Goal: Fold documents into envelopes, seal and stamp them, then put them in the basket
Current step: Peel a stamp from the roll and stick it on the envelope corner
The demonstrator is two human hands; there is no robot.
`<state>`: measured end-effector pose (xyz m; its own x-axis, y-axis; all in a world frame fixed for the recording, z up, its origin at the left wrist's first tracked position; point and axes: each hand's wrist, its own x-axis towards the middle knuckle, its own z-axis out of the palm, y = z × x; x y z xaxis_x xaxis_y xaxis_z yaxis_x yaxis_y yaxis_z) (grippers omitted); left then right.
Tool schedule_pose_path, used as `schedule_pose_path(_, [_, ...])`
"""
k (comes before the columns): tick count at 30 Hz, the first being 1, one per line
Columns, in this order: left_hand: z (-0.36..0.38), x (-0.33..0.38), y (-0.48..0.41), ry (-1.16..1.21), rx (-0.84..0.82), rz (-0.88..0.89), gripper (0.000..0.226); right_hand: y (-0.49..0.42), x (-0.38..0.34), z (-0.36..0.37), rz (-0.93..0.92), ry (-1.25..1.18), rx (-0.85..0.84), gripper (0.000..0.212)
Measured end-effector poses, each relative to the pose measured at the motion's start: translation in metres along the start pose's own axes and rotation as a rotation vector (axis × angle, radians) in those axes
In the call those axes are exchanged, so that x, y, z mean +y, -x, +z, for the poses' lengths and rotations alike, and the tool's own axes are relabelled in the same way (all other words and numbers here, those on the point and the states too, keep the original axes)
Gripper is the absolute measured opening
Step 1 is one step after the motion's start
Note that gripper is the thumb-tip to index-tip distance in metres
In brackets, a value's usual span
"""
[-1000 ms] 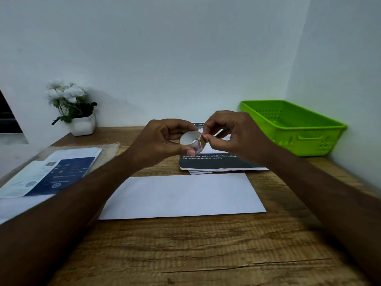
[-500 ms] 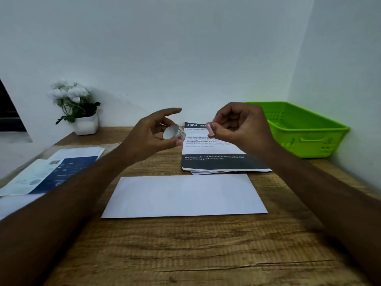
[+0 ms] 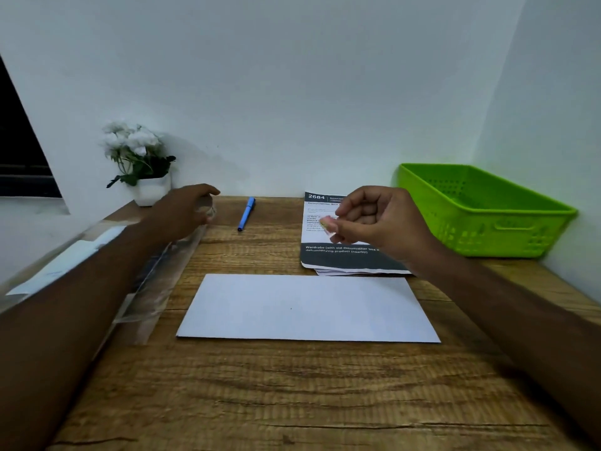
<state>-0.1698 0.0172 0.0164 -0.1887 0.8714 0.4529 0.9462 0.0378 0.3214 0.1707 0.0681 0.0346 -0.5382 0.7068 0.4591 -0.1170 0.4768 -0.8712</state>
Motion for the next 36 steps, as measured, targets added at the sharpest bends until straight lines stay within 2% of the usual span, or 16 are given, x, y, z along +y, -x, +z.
schedule_pose_path(8, [0.009,-0.007,-0.011,-0.06,-0.169,-0.033,0.047,0.0,0.009,0.002,0.087,0.063,-0.017,0.015])
schedule_pose_path(13, [0.017,-0.01,-0.014,-0.25,-0.094,-0.066,0.056,0.002,0.011,0.003,0.122,0.085,-0.037,0.025])
schedule_pose_path(16, [0.01,0.019,-0.016,-0.269,0.076,0.03,0.042,0.002,0.011,0.003,0.153,0.067,-0.026,0.029])
schedule_pose_path(18, [0.004,0.056,-0.01,-0.095,0.204,0.133,0.021,0.002,0.009,0.003,0.165,0.055,-0.021,0.031])
schedule_pose_path(19, [0.001,0.079,-0.003,0.075,0.187,0.132,0.014,0.002,0.009,0.002,0.165,0.059,-0.018,0.031])
schedule_pose_path(21, [-0.001,0.12,0.011,0.415,0.012,0.054,0.028,0.001,0.008,0.0,0.162,0.057,-0.007,0.028])
schedule_pose_path(22, [-0.001,0.136,0.018,0.512,-0.065,0.02,0.035,0.001,0.007,-0.001,0.159,0.046,-0.003,0.025])
schedule_pose_path(24, [0.001,0.155,0.027,0.578,-0.153,-0.022,0.039,0.002,0.005,-0.001,0.152,0.031,0.001,0.021])
schedule_pose_path(27, [0.004,0.163,0.035,0.67,-0.232,-0.08,0.031,0.002,0.003,-0.001,0.157,0.026,0.016,0.021])
schedule_pose_path(31, [0.005,0.162,0.035,0.742,-0.275,-0.124,0.018,0.0,0.003,-0.001,0.182,-0.003,0.033,0.02])
schedule_pose_path(36, [0.006,0.162,0.033,0.837,-0.336,-0.169,0.017,-0.002,0.0,-0.006,0.207,-0.056,0.052,0.015])
